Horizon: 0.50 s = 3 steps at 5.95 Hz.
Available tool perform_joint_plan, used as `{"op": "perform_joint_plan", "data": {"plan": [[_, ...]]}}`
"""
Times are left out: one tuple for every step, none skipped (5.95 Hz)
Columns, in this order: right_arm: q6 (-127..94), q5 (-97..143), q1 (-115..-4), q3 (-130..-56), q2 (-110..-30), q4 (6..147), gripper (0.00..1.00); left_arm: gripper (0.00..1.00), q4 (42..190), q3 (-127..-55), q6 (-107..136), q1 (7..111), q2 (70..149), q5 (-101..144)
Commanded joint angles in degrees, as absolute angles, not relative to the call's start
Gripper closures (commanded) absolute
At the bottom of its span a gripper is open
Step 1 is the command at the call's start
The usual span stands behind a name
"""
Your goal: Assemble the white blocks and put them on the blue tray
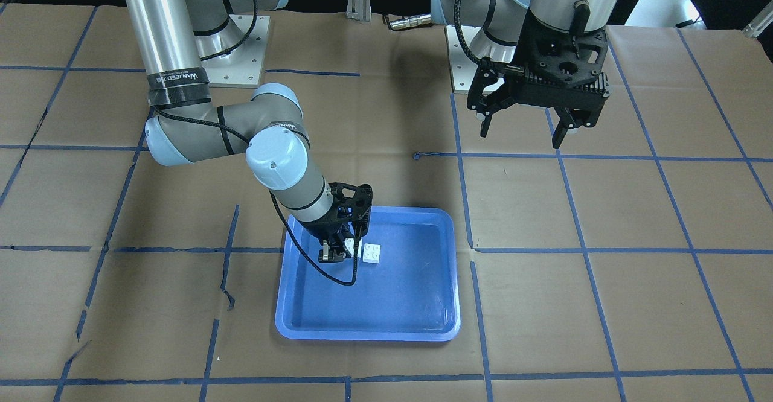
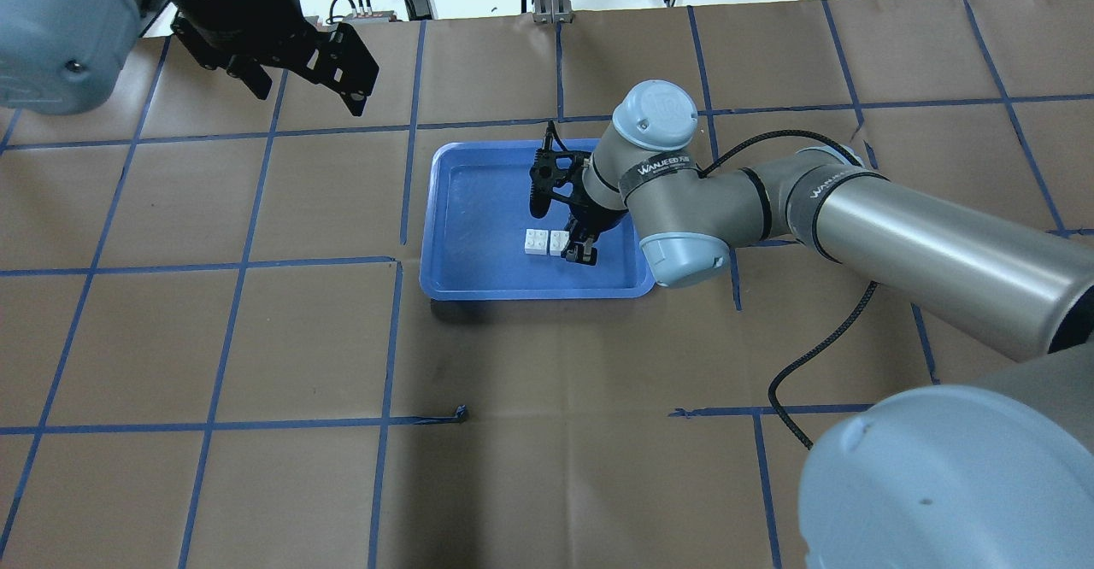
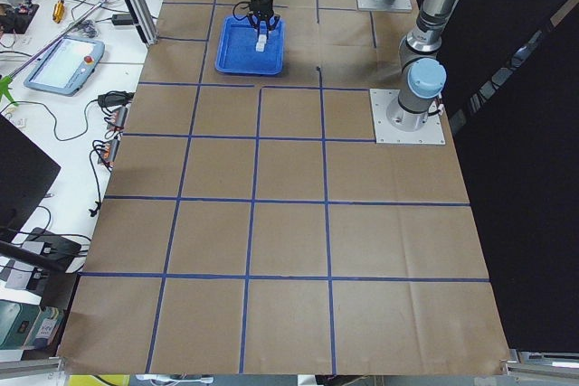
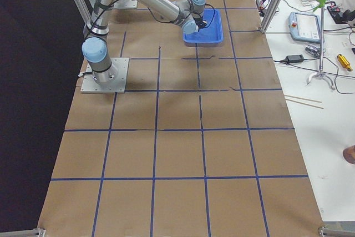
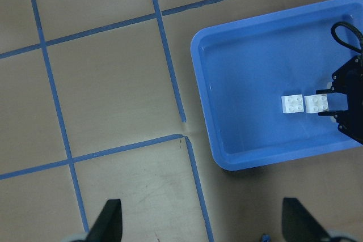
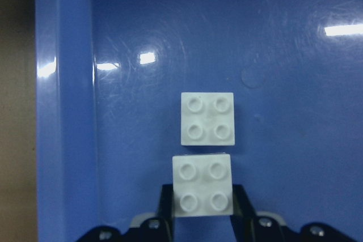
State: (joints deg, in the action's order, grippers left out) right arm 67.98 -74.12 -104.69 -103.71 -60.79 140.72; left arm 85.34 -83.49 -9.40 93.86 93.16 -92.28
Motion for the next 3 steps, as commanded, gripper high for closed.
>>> {"op": "perform_joint_plan", "data": {"plan": [[67.94, -74.09, -104.68, -103.71, -60.73, 140.97, 0.77, 0.01, 85.34, -83.50, -9.49, 93.87, 93.16, -92.37], [67.94, -74.09, -104.76, -103.80, -60.38, 141.67, 0.77, 0.01, 85.34, -83.50, -9.49, 93.87, 93.16, -92.37], [67.77, -74.09, -104.77, -103.71, -59.68, 142.64, 0.77, 0.01, 85.34, -83.50, -9.49, 93.87, 93.16, -92.37]]}}
